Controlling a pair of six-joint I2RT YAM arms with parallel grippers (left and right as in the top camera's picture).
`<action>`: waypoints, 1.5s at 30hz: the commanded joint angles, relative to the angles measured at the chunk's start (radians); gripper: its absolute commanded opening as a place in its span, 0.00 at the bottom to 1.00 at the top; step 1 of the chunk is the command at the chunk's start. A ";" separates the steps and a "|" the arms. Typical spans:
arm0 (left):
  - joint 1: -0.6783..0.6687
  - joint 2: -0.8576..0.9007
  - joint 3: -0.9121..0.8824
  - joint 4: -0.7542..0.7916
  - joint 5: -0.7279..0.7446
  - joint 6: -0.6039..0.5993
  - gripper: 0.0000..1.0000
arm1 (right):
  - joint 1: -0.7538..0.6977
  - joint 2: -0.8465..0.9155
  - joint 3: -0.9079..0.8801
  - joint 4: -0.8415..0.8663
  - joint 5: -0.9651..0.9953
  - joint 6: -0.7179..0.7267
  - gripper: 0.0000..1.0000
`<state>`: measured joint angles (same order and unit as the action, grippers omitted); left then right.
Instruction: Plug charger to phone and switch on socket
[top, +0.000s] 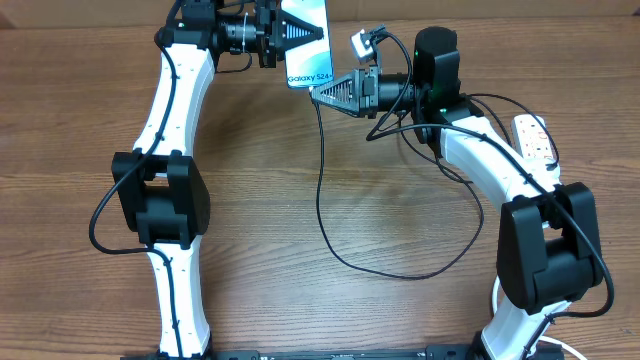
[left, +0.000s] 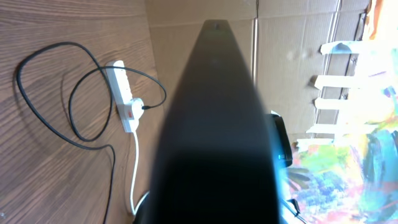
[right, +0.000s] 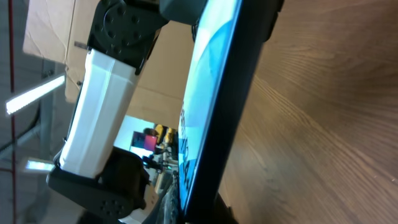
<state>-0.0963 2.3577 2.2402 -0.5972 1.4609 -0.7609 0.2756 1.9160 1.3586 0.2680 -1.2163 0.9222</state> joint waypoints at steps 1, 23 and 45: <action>-0.021 -0.016 0.021 -0.004 0.025 0.014 0.04 | -0.005 -0.033 0.023 0.016 0.130 0.090 0.04; -0.023 -0.016 0.021 -0.004 0.030 0.013 0.04 | -0.002 -0.033 0.023 0.143 0.307 0.166 0.20; 0.003 -0.016 0.021 -0.005 -0.032 0.081 0.04 | -0.076 -0.033 0.023 -0.122 0.051 -0.075 0.86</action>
<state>-0.1127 2.3577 2.2517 -0.6056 1.4319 -0.7300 0.2230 1.9156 1.3617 0.2279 -1.1004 0.9802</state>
